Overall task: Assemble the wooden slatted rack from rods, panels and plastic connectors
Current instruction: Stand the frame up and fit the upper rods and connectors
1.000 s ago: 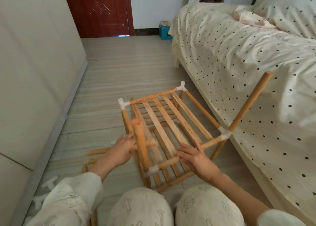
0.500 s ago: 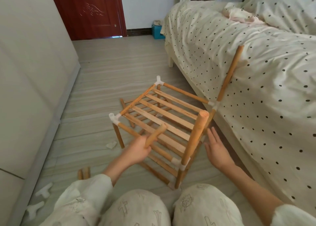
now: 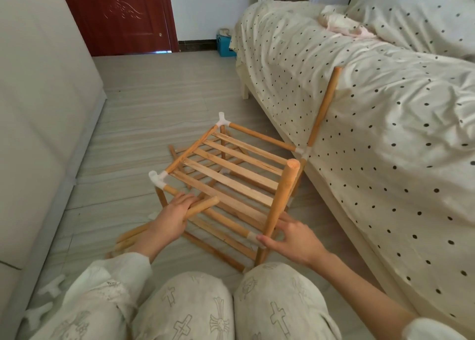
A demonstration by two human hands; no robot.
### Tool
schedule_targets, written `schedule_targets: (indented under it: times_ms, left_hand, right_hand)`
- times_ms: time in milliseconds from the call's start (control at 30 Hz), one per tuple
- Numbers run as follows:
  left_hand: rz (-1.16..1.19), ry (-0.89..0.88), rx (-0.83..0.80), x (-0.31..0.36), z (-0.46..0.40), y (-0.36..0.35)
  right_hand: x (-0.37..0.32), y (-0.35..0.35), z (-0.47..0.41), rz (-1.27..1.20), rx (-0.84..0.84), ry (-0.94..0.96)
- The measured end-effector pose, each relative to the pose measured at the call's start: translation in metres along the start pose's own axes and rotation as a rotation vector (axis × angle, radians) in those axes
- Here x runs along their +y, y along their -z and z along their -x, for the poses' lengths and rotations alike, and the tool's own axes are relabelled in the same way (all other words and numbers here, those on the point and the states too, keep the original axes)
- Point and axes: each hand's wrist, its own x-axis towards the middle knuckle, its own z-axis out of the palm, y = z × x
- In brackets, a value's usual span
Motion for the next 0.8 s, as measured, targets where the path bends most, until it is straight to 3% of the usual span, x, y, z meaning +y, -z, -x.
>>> schedule_targets:
  times_ms: [200,267,333,400,467,533,667,800]
  left_hand:
    - [0.002,0.05,-0.091,0.019,0.017,0.0]
    - [0.183,0.042,-0.139,0.029,0.02,0.002]
    - [0.422,0.074,-0.181,0.045,0.024,0.012]
    - [0.627,0.079,-0.201,0.061,0.03,0.026]
    - [0.775,0.043,-0.164,0.075,0.034,0.046]
    - [0.921,0.026,-0.049,0.084,0.036,0.069]
    - [1.331,-0.011,0.173,0.092,0.039,0.106]
    - [1.317,-0.083,0.271,0.105,0.044,0.124]
  right_hand:
    - [0.03,0.005,0.018,-0.091,0.078,-0.104]
    - [0.043,0.006,0.017,-0.101,0.105,-0.227]
    - [0.052,0.015,0.006,-0.127,0.117,-0.468]
    - [0.054,0.023,-0.006,-0.096,0.034,-0.651]
    - [0.045,0.029,-0.012,-0.037,-0.093,-0.692]
    - [0.024,0.035,-0.012,-0.102,-0.178,-0.602]
    - [-0.035,0.047,-0.016,-0.423,-0.259,-0.154]
    - [-0.106,0.045,-0.029,-0.54,-0.385,0.172]
